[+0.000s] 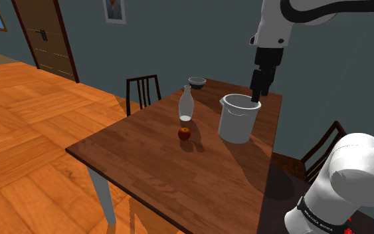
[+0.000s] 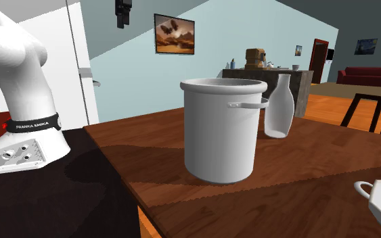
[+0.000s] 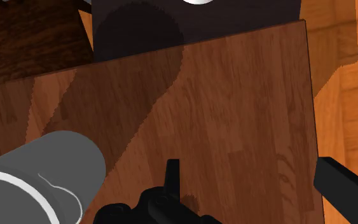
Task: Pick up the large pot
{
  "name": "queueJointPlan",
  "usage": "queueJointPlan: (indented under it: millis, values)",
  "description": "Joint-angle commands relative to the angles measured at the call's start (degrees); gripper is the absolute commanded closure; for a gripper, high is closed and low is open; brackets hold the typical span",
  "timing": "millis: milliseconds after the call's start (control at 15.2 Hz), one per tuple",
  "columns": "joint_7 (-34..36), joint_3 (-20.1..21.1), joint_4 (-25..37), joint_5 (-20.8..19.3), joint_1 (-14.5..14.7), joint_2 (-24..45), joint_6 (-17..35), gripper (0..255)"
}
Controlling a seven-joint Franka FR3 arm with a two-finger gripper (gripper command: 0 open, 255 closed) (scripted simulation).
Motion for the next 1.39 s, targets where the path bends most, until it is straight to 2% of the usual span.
queueJointPlan:
  millis: [0,726,1320]
  values:
    - [0.00,0.00,0.00,0.00,0.00,0.00,0.00,0]
    - [-8.51,-8.45,0.30,-4.24,-3.38,15.11,16.67,0]
    - [-16.06,-14.65,7.21,-2.94,-5.19,31.66,27.68,0]
